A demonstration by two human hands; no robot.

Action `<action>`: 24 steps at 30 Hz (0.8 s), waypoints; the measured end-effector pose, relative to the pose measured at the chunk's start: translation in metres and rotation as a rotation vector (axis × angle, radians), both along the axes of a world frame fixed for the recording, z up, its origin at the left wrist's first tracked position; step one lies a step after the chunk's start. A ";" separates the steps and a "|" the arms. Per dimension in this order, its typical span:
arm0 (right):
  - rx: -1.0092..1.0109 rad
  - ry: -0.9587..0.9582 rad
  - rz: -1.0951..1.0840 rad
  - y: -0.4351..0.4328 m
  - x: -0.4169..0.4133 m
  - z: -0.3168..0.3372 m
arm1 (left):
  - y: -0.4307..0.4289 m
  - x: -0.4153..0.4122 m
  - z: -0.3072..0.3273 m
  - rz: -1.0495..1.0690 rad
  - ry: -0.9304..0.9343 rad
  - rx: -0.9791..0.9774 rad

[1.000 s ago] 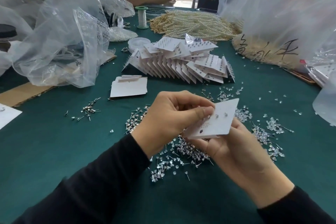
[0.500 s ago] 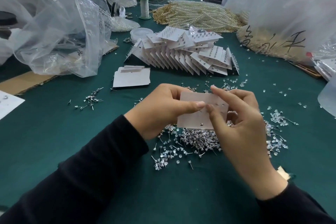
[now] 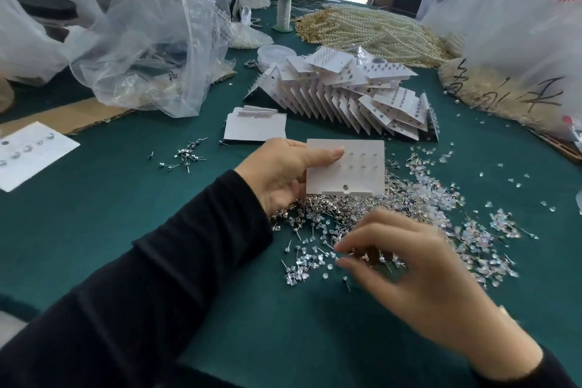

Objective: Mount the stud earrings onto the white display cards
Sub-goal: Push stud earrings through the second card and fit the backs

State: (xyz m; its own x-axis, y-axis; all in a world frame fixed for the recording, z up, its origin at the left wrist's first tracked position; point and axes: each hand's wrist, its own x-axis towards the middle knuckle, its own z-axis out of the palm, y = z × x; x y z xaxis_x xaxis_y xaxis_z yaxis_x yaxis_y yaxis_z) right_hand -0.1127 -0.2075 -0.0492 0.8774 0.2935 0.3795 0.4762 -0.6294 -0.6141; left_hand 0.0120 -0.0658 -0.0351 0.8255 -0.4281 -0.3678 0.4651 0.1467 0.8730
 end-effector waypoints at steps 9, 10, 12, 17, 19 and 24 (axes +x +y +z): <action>-0.330 0.058 0.017 0.008 0.000 -0.005 | -0.002 -0.004 0.003 0.075 -0.023 0.022; -0.332 0.055 0.013 0.009 0.000 -0.005 | -0.002 -0.004 0.003 0.064 -0.027 0.028; -0.332 0.047 0.016 0.010 0.000 -0.004 | -0.002 -0.005 0.004 0.041 -0.035 0.048; -0.322 -0.022 -0.004 0.011 0.000 -0.005 | -0.003 -0.006 0.003 0.033 -0.046 0.106; -0.166 -0.037 -0.049 0.010 0.001 -0.004 | -0.004 -0.007 0.003 0.027 -0.056 0.128; 0.058 -0.335 -0.395 0.000 0.013 0.004 | -0.006 -0.011 0.003 -0.034 -0.090 0.108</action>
State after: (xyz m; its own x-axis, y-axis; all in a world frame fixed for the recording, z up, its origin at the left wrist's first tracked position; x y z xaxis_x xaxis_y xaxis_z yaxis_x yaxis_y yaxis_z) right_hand -0.0995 -0.2077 -0.0453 0.7448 -0.0650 0.6641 0.3854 -0.7705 -0.5077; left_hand 0.0007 -0.0718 -0.0321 0.8430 -0.4179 -0.3388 0.3877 0.0353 0.9211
